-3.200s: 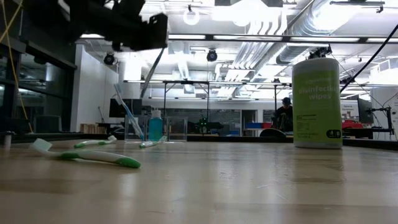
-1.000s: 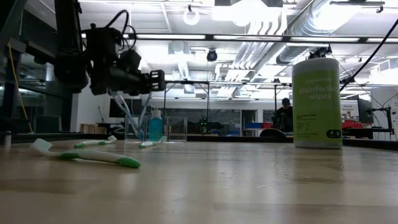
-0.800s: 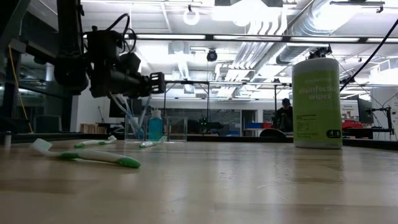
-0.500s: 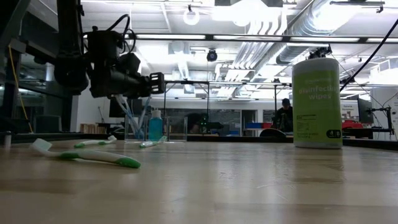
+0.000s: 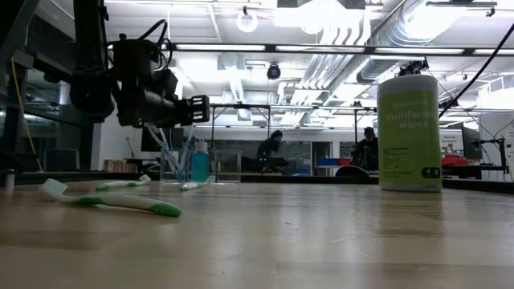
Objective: Pick & Place toothbrushing station
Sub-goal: Put the bottom green toothbrush into the right section of the transparent organizer
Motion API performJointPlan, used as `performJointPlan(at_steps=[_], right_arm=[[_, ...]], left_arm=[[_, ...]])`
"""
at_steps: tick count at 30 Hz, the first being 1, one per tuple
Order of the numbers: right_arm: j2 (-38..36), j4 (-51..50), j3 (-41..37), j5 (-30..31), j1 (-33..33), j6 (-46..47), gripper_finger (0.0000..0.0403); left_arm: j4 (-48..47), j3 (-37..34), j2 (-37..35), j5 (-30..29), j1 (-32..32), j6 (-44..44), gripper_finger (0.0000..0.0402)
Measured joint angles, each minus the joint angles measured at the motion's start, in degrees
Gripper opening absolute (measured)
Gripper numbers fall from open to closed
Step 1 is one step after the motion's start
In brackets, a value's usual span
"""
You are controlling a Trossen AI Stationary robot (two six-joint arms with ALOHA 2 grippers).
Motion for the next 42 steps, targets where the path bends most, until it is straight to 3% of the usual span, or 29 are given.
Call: performJointPlan(at_steps=[7,13,21,24,27,32,42], right_arm=[[0.0,0.0,0.0,1.2,0.9,0.0,0.0116],[0.0,0.0,0.0,1.4,0.8,0.0,0.0116],[0.0,-0.3,0.0,2.1,0.8,-0.2,0.0116],[0.0,-1.7,0.0,3.9,0.8,-0.4,0.0116],[0.0,-3.4,0.0,5.4,0.8,-1.4,0.0116],[0.0,-3.8,-0.5,5.9,0.8,-1.7,0.0116],[0.1,-3.8,-4.9,8.5,2.3,-2.0,0.0116]], left_arm=[[0.2,0.0,0.0,-2.0,0.0,0.0,0.0097],[2.0,0.0,0.0,-0.4,-1.5,2.6,0.0097],[2.1,0.0,-1.6,13.1,-6.9,4.0,0.0097],[2.1,0.0,-2.9,14.8,-10.0,5.2,0.0097],[2.2,0.0,-4.7,15.0,-13.6,12.6,0.0097],[2.2,0.1,-8.6,11.8,-20.1,22.9,0.0097],[2.0,0.1,-18.2,-0.3,-37.3,39.1,0.0097]])
